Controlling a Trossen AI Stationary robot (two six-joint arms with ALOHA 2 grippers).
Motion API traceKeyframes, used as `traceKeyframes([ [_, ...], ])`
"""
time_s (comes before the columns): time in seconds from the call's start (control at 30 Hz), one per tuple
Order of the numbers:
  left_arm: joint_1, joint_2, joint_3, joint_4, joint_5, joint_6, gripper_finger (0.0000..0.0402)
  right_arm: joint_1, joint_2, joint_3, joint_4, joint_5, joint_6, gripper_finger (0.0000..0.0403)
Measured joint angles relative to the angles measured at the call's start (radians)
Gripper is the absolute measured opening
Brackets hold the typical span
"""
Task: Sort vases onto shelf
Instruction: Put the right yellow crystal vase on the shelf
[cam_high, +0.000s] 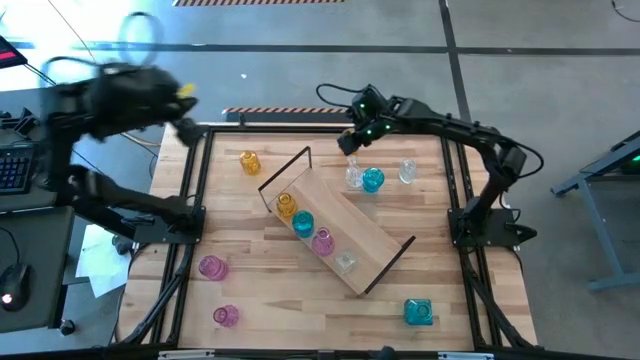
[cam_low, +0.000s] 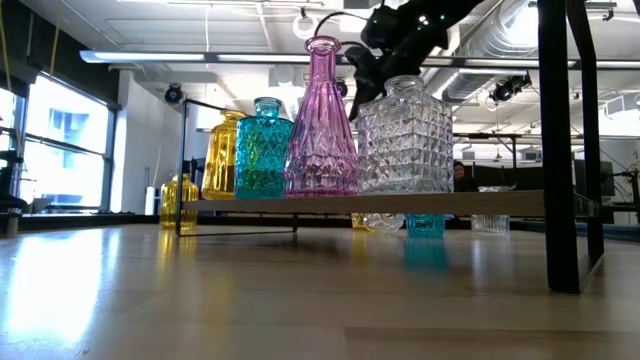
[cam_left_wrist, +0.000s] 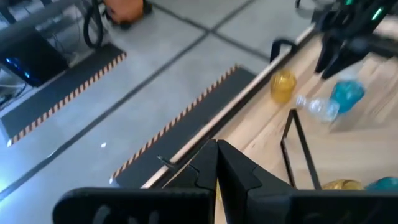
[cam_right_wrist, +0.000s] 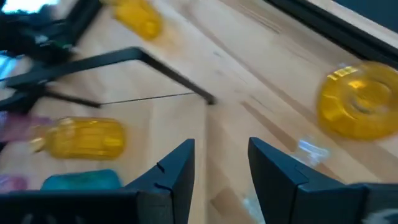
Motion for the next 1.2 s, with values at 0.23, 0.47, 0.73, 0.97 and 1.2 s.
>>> traceKeyframes([
  [0.23, 0.000, -0.137, 0.001, 0.000, 0.000, -0.002, 0.0000, -0.018, 0.001, 0.000, -0.078, 0.141, 0.039, 0.0133],
  [0.47, 0.000, -0.199, 0.001, 0.000, 0.001, -0.028, 0.0000, -0.082, 0.048, 0.000, -0.003, 0.069, -0.034, 0.0133],
  [0.73, 0.000, -0.193, 0.000, 0.000, 0.003, -0.053, 0.0000, -0.092, 0.126, 0.000, 0.006, 0.025, -0.188, 0.0133],
  [0.97, 0.000, -0.167, 0.000, 0.000, 0.003, -0.080, 0.0000, -0.113, 0.128, 0.000, 0.022, 0.050, -0.322, 0.0133],
  [1.2, 0.000, -0.125, 0.000, 0.000, 0.003, -0.106, 0.0000, -0.159, 0.148, 0.000, 0.025, 0.026, -0.395, 0.0133],
])
